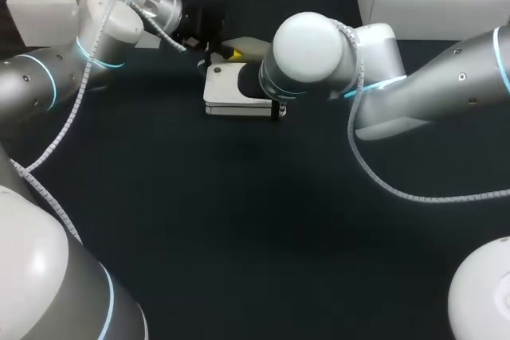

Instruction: Pick up the bag, open it, inspect its contents, close it, and place it on the opposite side

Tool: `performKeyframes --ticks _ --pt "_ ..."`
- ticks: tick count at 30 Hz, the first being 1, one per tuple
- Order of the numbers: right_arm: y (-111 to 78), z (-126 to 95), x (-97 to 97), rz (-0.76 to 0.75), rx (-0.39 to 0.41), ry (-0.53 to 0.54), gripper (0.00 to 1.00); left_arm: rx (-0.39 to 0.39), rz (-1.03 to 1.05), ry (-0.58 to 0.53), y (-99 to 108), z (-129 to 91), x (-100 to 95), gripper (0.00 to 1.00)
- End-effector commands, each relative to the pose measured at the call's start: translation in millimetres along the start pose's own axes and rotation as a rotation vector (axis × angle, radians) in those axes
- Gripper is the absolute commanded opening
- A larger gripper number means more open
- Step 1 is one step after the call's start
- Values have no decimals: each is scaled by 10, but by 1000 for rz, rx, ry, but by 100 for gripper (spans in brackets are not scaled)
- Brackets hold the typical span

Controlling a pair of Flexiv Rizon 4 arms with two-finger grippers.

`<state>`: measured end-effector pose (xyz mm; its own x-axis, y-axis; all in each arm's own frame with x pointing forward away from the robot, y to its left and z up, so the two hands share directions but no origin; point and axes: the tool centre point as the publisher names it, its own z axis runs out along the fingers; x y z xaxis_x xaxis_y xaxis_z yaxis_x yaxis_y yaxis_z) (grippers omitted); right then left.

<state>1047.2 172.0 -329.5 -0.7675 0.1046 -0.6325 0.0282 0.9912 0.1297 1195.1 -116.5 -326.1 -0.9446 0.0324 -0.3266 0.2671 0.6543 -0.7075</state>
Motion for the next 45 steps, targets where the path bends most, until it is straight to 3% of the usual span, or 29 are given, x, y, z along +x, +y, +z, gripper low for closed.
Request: performKeyframes --ticks 1,7,17,22,26,35,45 --pt "28 10 -10 -1 8 3 0 2 1 -15 -2 6 27 0" --pt "47 7 -10 -17 7 -7 0 4 12 -1 9 46 31 0" --pt "94 59 233 -77 -11 -52 0 -17 28 50 131 170 42 0" --pt "44 67 267 -75 -20 -59 38 -23 33 57 153 187 56 0" --pt "21 84 274 -82 -24 -66 47 -23 34 63 170 194 70 0" --pt "54 217 218 -103 -27 -65 45 -17 32 75 166 186 121 0" --pt "109 327 134 -106 -15 -67 36 -5 31 85 147 164 157 0"
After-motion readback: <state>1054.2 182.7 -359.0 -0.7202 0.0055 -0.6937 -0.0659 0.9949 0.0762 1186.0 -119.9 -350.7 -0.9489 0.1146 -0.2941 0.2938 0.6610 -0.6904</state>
